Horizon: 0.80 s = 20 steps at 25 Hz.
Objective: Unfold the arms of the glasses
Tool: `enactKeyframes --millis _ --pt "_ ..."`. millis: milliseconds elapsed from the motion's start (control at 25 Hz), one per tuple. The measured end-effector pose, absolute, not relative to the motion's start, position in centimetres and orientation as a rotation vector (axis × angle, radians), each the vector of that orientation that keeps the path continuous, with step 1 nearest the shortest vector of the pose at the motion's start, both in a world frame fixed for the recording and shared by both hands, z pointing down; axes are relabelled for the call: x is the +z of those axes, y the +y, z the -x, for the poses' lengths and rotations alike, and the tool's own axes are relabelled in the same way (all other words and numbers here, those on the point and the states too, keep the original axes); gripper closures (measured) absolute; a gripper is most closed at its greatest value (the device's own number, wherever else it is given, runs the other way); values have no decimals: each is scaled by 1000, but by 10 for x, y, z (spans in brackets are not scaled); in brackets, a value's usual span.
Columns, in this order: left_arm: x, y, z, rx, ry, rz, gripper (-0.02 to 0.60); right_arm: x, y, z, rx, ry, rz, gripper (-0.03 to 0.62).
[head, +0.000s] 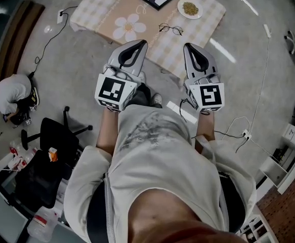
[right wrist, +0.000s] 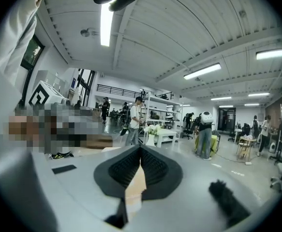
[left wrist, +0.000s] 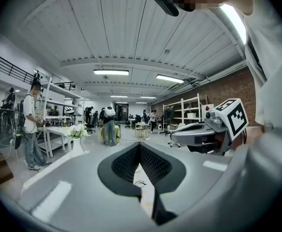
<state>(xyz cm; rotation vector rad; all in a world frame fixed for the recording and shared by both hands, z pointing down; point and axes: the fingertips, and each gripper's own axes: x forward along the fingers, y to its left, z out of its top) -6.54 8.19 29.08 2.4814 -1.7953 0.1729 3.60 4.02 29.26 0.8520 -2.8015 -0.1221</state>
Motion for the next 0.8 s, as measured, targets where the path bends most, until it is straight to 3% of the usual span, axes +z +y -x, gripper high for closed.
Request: enactKeyframes --millis 800 --pt "319 -3 110 232 -1458 -2654 572 314 -24 2 -62 -2610 -1115 577"
